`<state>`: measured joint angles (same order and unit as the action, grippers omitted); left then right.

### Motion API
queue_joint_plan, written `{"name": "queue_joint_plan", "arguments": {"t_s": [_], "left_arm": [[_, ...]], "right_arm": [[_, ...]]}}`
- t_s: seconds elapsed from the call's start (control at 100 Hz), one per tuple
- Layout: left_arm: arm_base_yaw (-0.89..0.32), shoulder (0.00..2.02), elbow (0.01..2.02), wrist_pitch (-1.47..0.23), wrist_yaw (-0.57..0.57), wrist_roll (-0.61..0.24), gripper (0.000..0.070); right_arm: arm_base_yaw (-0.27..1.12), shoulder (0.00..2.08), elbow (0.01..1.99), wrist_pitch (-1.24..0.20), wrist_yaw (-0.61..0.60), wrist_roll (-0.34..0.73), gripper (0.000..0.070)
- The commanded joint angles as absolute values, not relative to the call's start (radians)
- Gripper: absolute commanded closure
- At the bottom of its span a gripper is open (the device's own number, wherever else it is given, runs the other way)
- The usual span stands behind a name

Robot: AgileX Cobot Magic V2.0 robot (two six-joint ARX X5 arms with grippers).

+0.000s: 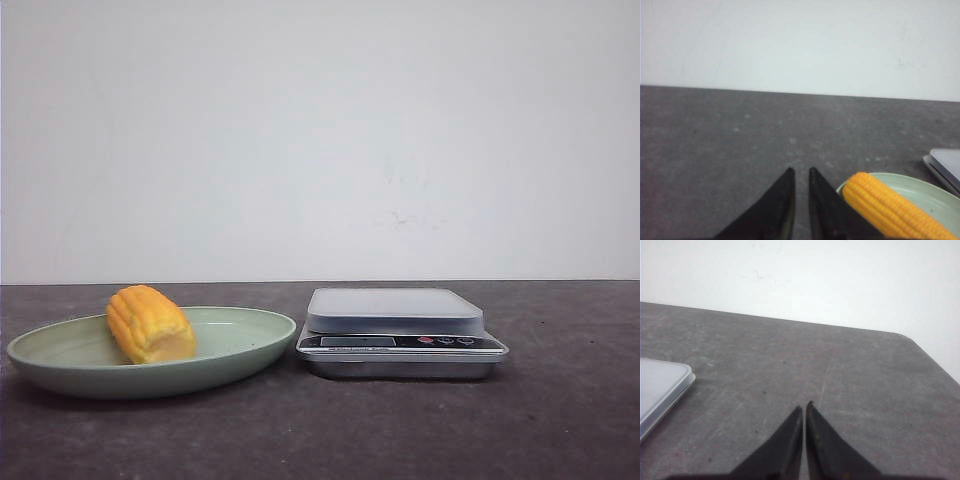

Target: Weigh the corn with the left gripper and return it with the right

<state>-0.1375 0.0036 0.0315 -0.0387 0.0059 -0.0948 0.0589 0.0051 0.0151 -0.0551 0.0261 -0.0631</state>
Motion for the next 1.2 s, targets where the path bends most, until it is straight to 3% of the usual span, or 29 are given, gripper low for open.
{"name": "queue_joint_plan", "arguments": {"t_s": [0.0,0.32,1.19], "left_arm": [[-0.133,0.003,0.013,-0.039,0.025,-0.107,0.0684],[-0.132,0.003,0.014,-0.189,0.038,-0.141,0.0684],[-0.132,0.004,0.014,-0.187,0.037,-0.141,0.0684]], "right_arm": [[0.061,0.004,0.014,-0.044,0.026,-0.054,0.0694],[0.061,0.004,0.014,-0.044,0.026,-0.054,0.0694],[0.061,0.004,0.014,-0.044,0.026,-0.054,0.0694]]}}
